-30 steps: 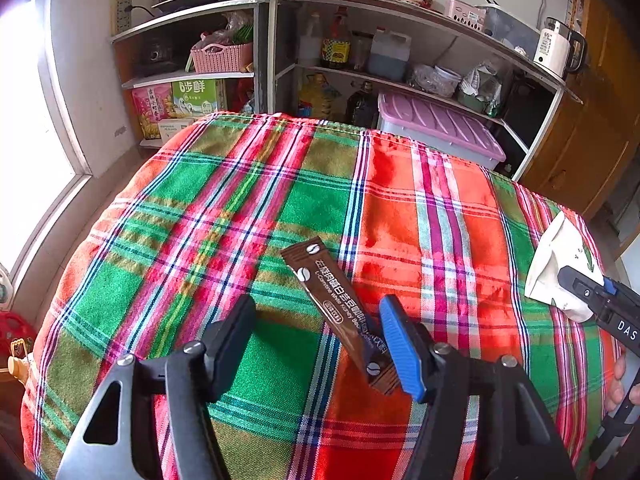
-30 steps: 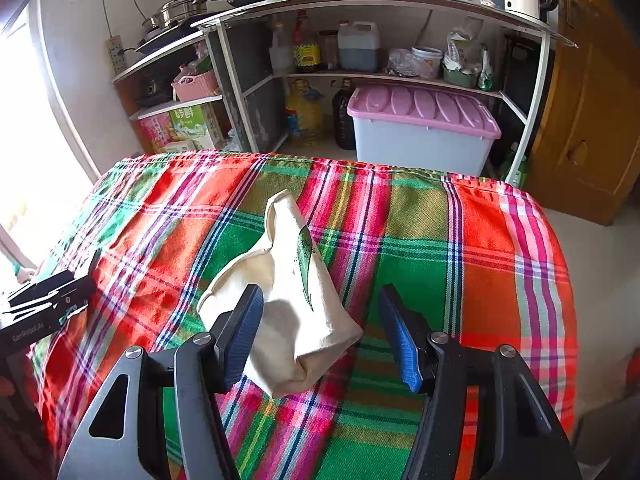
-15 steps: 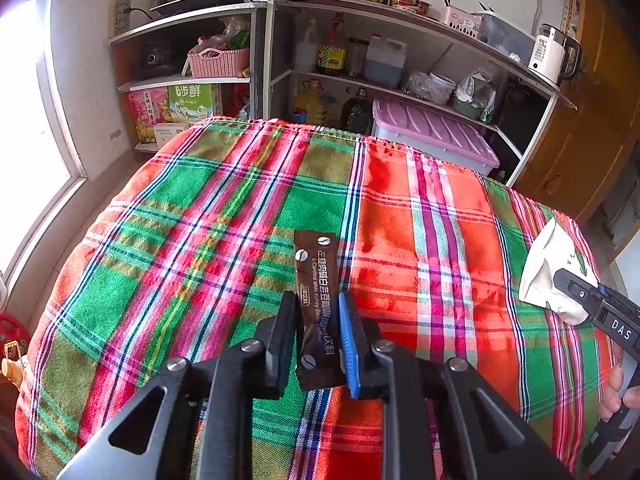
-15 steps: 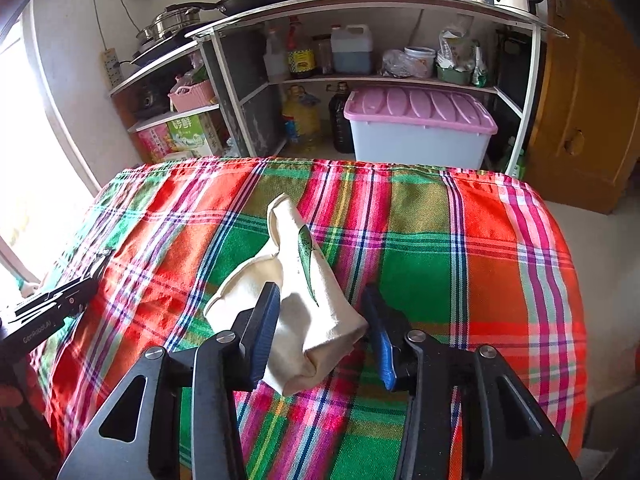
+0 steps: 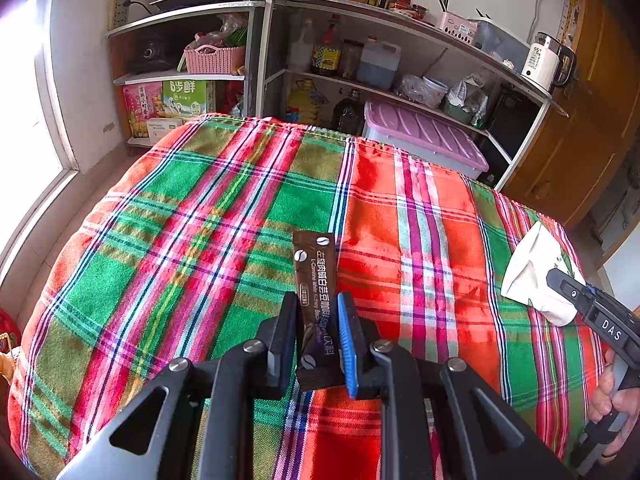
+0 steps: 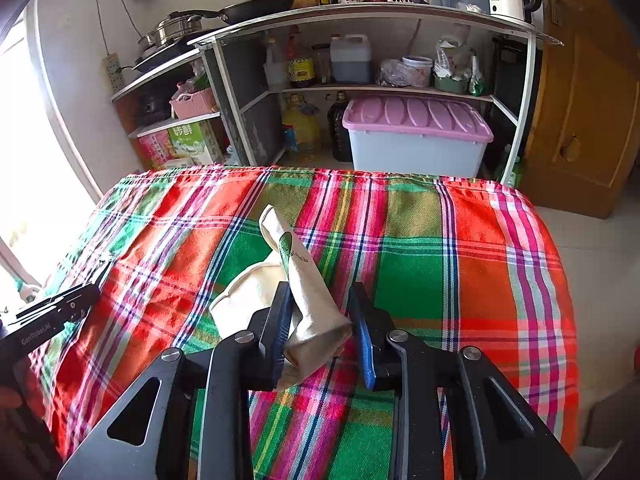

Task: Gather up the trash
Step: 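Carry the white cloth bag in the right gripper while the left gripper carries the wrapper to the bin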

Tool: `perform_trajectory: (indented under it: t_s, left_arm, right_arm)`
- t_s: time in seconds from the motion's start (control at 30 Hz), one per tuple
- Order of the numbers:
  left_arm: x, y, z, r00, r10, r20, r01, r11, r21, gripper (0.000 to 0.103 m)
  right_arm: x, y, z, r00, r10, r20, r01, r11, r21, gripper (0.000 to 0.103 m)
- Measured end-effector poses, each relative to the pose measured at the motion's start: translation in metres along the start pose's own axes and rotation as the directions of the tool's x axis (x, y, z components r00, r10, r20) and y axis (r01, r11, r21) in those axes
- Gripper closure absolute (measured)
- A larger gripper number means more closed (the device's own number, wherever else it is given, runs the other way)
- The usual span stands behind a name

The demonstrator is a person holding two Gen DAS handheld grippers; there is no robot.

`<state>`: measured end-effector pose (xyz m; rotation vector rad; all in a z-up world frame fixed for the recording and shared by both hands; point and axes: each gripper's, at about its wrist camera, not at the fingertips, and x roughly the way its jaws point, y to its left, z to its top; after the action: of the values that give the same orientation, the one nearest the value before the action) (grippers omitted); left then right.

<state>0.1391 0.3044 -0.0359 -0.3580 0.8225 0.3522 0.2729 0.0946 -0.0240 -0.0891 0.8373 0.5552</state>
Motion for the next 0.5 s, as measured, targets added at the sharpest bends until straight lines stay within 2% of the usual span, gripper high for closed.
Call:
perform_trajectory:
  t_s: [0.5]
  left_arm:
    - [-0.032, -0.011, -0.013, 0.999, -0.028, 0.033, 0.027, 0.999, 0.036, 0.082]
  right_arm:
    - [-0.036, -0.006, -0.010, 0.999, 0.009, 0.048, -0.012, 0.999, 0.047, 0.073]
